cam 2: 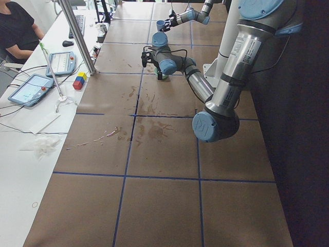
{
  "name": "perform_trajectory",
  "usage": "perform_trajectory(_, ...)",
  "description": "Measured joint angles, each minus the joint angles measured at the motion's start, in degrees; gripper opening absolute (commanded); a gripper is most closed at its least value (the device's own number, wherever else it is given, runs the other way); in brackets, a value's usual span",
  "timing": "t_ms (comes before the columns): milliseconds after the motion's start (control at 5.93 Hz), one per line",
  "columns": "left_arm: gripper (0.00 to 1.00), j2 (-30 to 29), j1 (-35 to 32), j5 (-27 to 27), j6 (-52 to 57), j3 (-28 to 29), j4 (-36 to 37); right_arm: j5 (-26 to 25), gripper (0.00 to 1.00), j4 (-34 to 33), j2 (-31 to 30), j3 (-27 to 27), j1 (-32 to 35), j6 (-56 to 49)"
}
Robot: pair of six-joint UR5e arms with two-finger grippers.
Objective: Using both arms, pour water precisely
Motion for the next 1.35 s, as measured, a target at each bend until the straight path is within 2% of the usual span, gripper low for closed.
perform_trajectory(337, 1.00, 0.55, -0.05, 0.00, 0.00, -0.49, 0.00, -0.36, 0.17, -0.24, 0.26, 0.88, 1.23, -5.65)
perform_trajectory(674, 1.00, 1.71, -0.06, 0.00, 0.00, -0.77, 0.00, -0.11, 0.14, -0.51, 1.12, 5.01, 1.31, -10.84)
perform_trajectory(1011, 1.00, 2.19, -0.06, -0.04, 0.07, -0.81, 0.00, 0.27, 0.15, -2.60, 5.98, 7.62, 1.02, -13.84)
perform_trajectory(1348, 1.00, 3.16, -0.06, -0.07, 0.09, -1.15, -0.07, 0.24, 0.15, -11.15, 12.33, 11.01, -0.80, -14.16)
